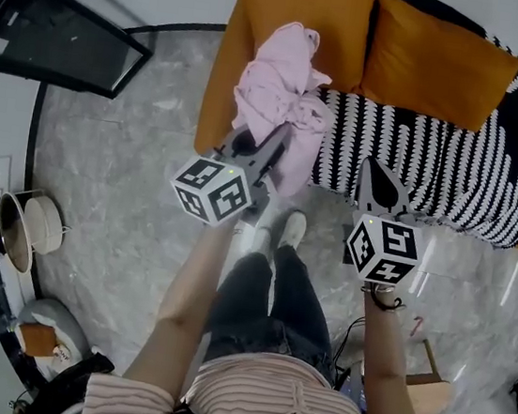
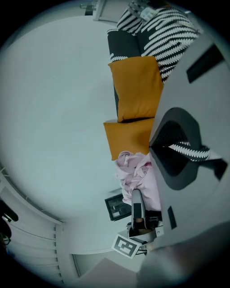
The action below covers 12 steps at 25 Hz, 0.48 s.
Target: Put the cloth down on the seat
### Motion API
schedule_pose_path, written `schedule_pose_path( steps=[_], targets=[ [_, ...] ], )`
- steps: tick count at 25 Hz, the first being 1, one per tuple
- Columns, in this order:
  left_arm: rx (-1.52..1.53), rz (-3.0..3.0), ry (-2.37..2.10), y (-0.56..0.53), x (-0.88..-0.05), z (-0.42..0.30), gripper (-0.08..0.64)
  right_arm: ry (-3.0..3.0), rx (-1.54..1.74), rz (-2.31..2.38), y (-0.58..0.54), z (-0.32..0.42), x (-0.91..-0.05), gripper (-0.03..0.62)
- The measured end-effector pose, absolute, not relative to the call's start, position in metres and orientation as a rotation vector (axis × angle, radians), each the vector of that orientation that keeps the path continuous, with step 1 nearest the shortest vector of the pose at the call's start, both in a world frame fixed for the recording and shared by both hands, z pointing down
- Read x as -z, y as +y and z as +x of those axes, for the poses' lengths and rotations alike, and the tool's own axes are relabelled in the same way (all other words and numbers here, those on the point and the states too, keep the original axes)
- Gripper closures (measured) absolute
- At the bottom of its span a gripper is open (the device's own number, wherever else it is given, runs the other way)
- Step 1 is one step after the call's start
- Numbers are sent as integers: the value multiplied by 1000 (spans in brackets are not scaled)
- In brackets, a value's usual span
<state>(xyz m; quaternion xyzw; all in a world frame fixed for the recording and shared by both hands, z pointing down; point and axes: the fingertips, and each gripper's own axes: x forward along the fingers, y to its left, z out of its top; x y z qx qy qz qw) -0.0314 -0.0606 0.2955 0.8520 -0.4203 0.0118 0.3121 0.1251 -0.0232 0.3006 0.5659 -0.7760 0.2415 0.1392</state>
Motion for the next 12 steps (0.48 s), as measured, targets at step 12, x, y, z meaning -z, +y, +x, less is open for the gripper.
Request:
schedule_pose_path(
  steps=[12],
  targets=[
    [-173, 2196, -1050, -91, -399, -29, 454, -2178, -744, 1622, -52, 109, -374, 584]
  ],
)
